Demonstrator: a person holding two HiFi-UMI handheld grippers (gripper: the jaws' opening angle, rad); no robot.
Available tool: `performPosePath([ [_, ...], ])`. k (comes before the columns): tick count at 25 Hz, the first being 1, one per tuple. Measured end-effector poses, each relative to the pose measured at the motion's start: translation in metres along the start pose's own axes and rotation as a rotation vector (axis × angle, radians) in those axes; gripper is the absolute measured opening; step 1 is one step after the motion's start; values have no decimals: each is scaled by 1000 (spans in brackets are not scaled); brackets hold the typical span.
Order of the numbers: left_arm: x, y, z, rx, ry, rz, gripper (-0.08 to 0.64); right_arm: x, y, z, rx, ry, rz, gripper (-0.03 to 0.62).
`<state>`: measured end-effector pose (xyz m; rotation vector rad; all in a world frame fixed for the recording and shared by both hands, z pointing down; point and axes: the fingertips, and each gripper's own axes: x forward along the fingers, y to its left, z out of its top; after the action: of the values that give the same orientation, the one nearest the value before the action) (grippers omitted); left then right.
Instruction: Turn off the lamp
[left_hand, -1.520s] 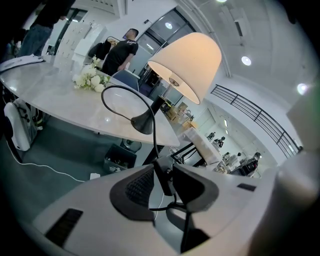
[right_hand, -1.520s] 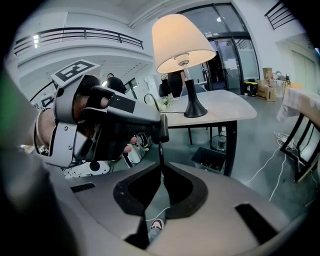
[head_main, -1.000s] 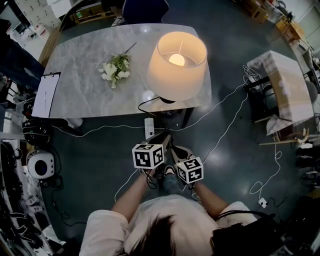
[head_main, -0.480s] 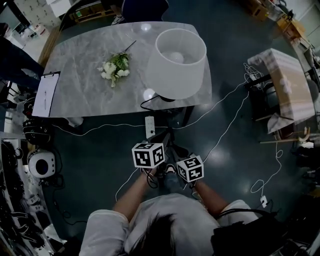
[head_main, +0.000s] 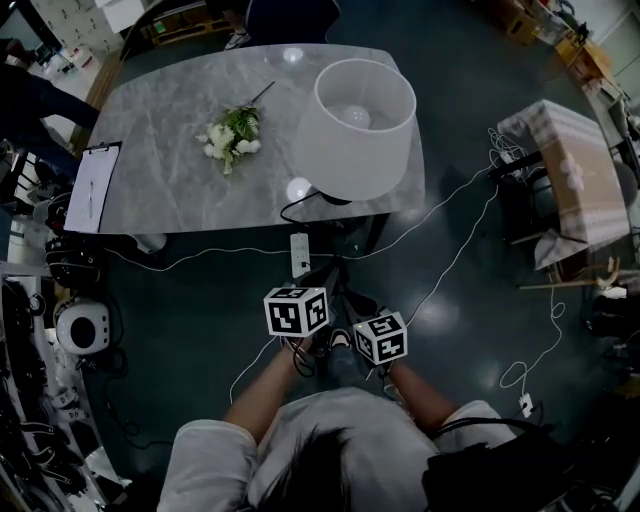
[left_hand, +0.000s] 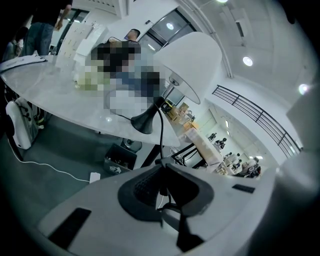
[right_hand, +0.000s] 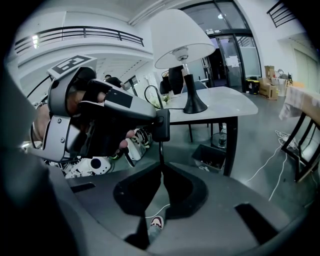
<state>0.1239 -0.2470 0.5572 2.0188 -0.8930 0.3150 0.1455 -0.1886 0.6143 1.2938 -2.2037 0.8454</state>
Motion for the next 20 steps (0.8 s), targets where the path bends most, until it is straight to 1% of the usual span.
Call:
performPosePath([
  [5,-1,1,-2,13,22,3,35,1,-4,-1,27,3,-10,15],
  [11,-7,4,-3,20,38,8,37,0,-5,1,28,-2,-14,15],
  [15,-13,8,-12,42,79,19,35,0,-9,1,70,-3,-23,15],
  [20,-21,18,-28,50,103,47,35,2,-12,2,77,-8,-37,15],
])
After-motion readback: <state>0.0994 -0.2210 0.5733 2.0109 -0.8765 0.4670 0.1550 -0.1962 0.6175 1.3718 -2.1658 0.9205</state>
